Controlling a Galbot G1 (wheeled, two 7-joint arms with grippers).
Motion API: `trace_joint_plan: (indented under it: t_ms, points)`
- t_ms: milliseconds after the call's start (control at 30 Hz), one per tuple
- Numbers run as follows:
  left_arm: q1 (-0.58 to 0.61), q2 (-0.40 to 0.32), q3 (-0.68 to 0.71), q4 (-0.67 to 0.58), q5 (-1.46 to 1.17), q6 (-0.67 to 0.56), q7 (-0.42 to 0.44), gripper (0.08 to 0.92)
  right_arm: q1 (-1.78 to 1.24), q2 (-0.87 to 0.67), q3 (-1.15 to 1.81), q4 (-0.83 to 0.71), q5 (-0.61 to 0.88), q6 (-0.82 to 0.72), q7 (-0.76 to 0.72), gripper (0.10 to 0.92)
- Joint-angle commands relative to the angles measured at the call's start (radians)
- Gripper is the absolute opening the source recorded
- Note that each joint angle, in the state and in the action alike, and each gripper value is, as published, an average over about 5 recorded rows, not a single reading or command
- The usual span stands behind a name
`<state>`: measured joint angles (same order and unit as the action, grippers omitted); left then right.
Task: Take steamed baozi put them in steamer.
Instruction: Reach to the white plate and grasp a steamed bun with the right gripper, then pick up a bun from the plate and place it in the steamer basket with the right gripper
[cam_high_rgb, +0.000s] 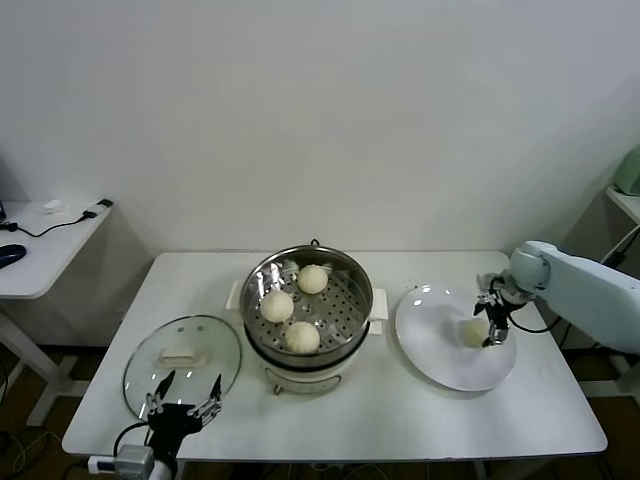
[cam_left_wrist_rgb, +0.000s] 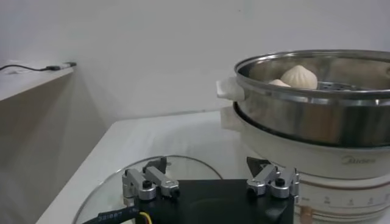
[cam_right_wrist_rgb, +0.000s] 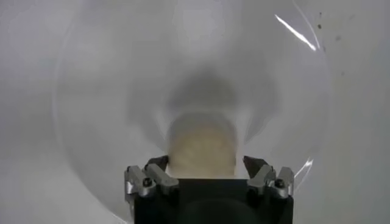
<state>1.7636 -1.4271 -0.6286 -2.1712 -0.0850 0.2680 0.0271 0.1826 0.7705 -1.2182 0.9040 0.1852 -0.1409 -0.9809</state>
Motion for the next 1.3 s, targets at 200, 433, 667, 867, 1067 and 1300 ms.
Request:
trace_joint_plan:
  t_ms: [200, 433, 667, 867, 1067, 1300]
  points:
    - [0.015, 0.001, 0.006, -0.029, 0.0, 0.009, 0.0, 0.823, 0.085, -0.022, -0.05, 0.077, 0.028, -0.039, -0.001, 0.604]
    - [0.017, 0.007, 0.008, -0.046, -0.001, 0.013, 0.001, 0.823, 0.522, -0.016, -0.405, 0.286, 0.326, -0.077, 0.012, 0.585]
    - [-0.004, 0.019, 0.023, -0.046, -0.012, 0.018, 0.002, 0.823, 0.932, 0.128, -0.63, 0.493, 0.703, -0.144, 0.024, 0.583]
    - [-0.032, 0.022, 0.038, -0.042, -0.018, 0.028, 0.011, 0.823, 0.985, 0.28, -0.573, 0.608, 0.889, -0.22, 0.112, 0.585]
    - [-0.04, 0.031, 0.04, -0.036, -0.027, 0.029, 0.013, 0.823, 0.834, 0.405, -0.497, 0.615, 0.943, -0.3, 0.212, 0.585]
    - [-0.036, 0.035, 0.032, -0.034, -0.037, 0.028, 0.013, 0.823, 0.649, 0.458, -0.484, 0.526, 0.836, -0.327, 0.25, 0.585]
